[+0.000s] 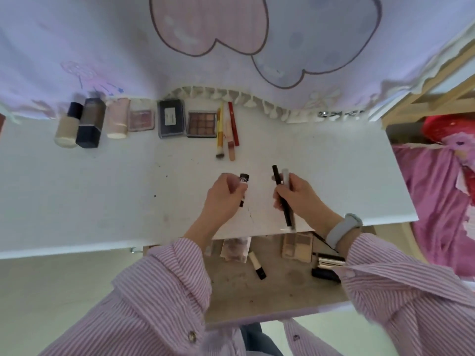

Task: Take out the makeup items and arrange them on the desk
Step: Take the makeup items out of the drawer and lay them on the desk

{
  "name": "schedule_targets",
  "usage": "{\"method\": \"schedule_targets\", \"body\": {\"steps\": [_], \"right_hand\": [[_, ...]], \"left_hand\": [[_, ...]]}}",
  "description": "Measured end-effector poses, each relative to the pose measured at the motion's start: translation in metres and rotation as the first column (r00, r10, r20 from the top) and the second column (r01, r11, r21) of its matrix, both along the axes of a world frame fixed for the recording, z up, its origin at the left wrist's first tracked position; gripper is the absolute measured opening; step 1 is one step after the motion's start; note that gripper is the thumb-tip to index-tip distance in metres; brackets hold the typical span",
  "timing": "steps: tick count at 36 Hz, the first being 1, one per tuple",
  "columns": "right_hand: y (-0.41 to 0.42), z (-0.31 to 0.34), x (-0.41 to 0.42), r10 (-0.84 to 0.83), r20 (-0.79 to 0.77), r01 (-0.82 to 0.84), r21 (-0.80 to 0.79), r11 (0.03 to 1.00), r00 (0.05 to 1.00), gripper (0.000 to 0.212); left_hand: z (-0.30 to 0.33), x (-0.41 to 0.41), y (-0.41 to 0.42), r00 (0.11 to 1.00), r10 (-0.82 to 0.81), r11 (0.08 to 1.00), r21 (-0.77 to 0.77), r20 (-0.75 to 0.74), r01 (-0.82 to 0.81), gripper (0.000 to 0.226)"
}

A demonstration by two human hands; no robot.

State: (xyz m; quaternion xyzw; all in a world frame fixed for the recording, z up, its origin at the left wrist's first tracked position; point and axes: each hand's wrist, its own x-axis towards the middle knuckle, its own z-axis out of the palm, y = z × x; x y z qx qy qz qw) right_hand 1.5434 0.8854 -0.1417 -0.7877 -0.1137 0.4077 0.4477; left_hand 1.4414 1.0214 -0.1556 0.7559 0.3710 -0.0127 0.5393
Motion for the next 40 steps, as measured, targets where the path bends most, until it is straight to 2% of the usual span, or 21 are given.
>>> {"method": "schedule_targets", "body": {"steps": [4,8,10,13,16,20,24,27,31,34,40], "right_hand": [[0.029,-0.002,0.034,-0.128,0.013,0.128,-0.038,0.991,0.992,0.025],[0.058,-0.006,0.062,-0.079,0.096,0.089,-0.104,0.991,0.992,0.014],[0.070,-0.008,0.073,-0.079,0.111,0.091,-0.102,0.991,0.991,0.024],[0.081,-0.014,0.083,-0.073,0.154,0.097,-0.152,0.984,0.985,0.042],[0.084,-0.013,0.086,-0.041,0.233,0.086,-0.186,0.979,0.972,0.042],[0.081,-0.010,0.083,-0.031,0.314,0.082,-0.153,0.985,0.949,0.037],[0.075,-0.015,0.079,-0.001,0.349,0.061,-0.160,0.985,0.937,0.035],[0.071,-0.022,0.073,0.003,0.373,0.056,-0.147,0.987,0.928,0.038],[0.065,-0.027,0.064,0.050,0.440,0.018,-0.150,0.989,0.897,0.041],[0.062,-0.029,0.062,0.073,0.465,-0.006,-0.144,0.989,0.882,0.042],[0.049,-0.028,0.050,0.051,0.486,-0.003,-0.098,0.995,0.873,0.039]], "left_hand": [[-0.002,0.055,0.005,0.996,0.084,0.996,-0.041,0.019,-0.083,0.014],[-0.006,0.097,0.015,0.998,0.042,0.997,0.062,0.053,-0.045,0.010],[-0.010,0.111,0.022,0.999,0.011,0.994,0.109,0.031,-0.014,0.009],[-0.016,0.126,0.030,0.999,-0.024,0.986,0.165,-0.035,0.030,0.029],[-0.026,0.132,0.033,0.995,-0.073,0.965,0.249,-0.066,0.087,0.041],[-0.034,0.129,0.033,0.979,-0.191,0.873,0.444,-0.069,0.202,0.048],[-0.027,0.123,0.029,0.970,-0.243,0.859,0.464,0.002,0.215,0.054],[-0.022,0.119,0.029,0.945,-0.323,0.799,0.523,-0.043,0.297,0.053],[-0.022,0.113,0.029,0.910,-0.397,0.694,0.609,-0.123,0.385,0.040],[-0.025,0.110,0.031,0.897,-0.420,0.636,0.662,-0.136,0.398,0.037],[-0.028,0.090,0.024,0.896,-0.422,0.548,0.749,-0.137,0.373,0.049]]}}
